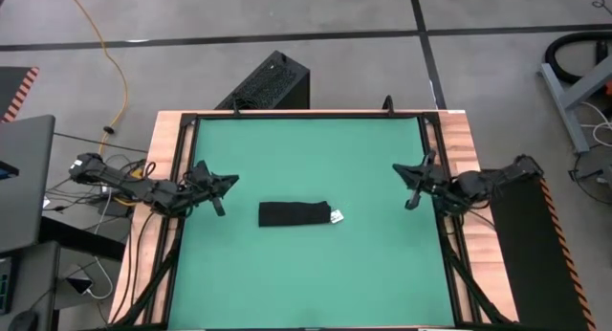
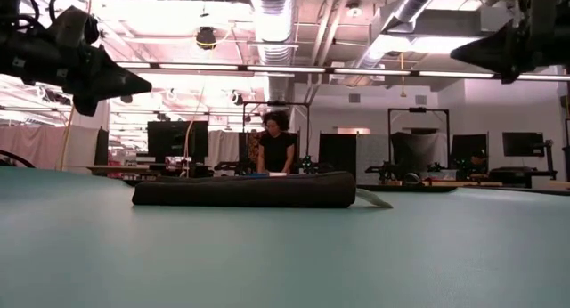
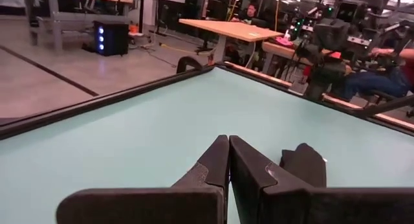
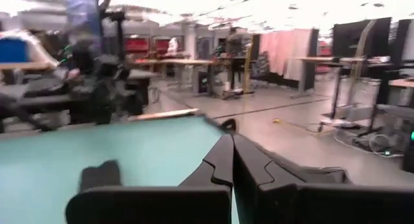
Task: Roll towel
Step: Return to Home Position
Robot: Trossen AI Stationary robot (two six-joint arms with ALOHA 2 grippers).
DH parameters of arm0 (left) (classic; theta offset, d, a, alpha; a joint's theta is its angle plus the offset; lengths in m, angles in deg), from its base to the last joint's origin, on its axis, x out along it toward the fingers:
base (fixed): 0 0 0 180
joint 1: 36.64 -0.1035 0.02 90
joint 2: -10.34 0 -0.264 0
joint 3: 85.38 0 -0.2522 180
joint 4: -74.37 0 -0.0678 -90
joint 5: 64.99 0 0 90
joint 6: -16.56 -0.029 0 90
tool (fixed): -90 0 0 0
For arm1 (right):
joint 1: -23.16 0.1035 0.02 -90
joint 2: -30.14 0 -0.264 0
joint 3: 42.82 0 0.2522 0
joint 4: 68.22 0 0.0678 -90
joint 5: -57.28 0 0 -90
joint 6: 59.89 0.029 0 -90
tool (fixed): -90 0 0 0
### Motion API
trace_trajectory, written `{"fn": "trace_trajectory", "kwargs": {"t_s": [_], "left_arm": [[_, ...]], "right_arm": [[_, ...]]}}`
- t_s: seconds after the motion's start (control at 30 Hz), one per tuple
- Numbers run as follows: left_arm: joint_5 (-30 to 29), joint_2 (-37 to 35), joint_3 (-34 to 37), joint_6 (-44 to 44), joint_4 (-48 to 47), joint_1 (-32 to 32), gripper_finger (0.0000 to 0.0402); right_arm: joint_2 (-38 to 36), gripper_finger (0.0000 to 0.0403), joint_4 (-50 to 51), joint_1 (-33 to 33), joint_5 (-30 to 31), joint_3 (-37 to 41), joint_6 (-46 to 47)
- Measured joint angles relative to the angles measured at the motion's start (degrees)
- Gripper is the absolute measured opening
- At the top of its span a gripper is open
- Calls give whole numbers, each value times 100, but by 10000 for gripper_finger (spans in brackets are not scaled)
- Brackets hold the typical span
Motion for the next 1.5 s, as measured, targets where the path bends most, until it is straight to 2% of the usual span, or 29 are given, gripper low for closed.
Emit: {"fn": "trace_trajectory", "kwargs": {"t_s": [0.1,0.17,0.23,0.33,0.4,0.47,0.53,0.63,0.8,0.97,1.13,1.5], "left_arm": [[45,-2,0,-7,120,-1,0],[339,4,0,-16,139,-2,0],[841,-39,0,-76,133,-2,0],[1975,-71,0,-232,154,-2,0],[2373,-100,0,-269,123,2,0],[2268,-107,0,-270,113,0,0],[2114,-103,6,-272,82,-2,0],[2256,-107,11,-256,91,-7,0],[2244,-98,13,-16,-260,39,0],[2068,-99,15,-162,-261,48,0],[1815,-101,17,-167,-256,48,0],[1804,-101,26,-382,-271,48,0]], "right_arm": [[-188,19,181,1,50,-254,-123],[-188,19,626,47,-289,-459,-130],[-184,19,1103,55,-866,-706,109],[-186,18,1645,50,-2072,-929,708],[-186,18,1709,53,-2425,-884,897],[-186,18,1759,49,-2393,-790,1020],[-186,18,1714,41,-2020,-610,1005],[-184,18,1698,24,-1628,-395,1003],[-182,18,1351,61,-1753,81,1042],[-144,18,687,50,-1866,290,880],[-184,23,667,25,-1740,299,798],[-160,26,676,27,-1753,303,790]]}}
